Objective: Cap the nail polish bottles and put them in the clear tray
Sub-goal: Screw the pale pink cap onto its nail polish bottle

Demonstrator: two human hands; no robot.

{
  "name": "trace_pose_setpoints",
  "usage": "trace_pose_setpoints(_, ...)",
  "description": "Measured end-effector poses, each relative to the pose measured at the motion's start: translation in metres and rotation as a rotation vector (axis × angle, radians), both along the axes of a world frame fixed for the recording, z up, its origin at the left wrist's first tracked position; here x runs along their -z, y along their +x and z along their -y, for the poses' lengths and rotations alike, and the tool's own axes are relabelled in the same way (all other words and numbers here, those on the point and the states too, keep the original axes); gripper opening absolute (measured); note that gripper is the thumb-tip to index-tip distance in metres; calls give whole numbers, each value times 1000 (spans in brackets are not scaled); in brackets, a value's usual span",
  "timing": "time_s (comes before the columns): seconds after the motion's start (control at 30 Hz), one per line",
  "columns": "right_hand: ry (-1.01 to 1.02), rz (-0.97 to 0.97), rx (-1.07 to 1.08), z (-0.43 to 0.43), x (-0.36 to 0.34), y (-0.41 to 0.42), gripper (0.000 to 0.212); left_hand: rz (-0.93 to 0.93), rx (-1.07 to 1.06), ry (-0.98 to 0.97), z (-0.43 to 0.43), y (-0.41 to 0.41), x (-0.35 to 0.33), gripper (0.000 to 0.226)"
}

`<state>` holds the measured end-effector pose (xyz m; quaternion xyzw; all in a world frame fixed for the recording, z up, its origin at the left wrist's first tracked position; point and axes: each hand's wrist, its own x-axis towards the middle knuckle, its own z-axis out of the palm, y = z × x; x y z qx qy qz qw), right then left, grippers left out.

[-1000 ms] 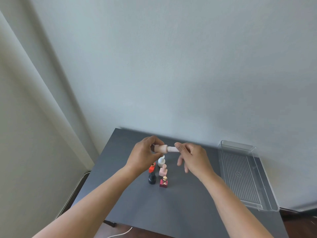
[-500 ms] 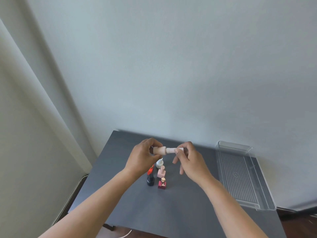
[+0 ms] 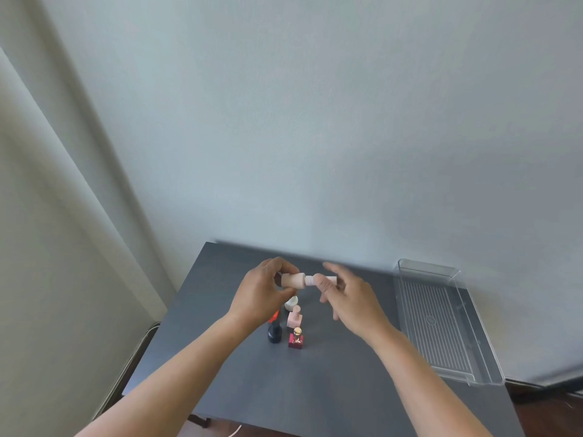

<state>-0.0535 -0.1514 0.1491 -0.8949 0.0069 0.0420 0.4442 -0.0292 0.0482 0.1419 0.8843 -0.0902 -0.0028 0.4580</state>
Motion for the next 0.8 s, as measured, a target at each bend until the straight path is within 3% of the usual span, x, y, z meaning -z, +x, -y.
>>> trace_pose_setpoints(0.17,2,39,-22,0,2,-3,31,-15,-10,-1,0,0,2,21)
trace_pose_setpoints(0.47,43,85,15,1,2,-4,9,9,-10,9,1,-1,3,24)
trace_pose_setpoints(0.57,74,65,58,0,-2,-4,20,15,-8,9,0,-1,3,24)
trace_pose_setpoints(0.8,-77,39,56,3,-5,1,61,3,7,0,-1,0,2,25)
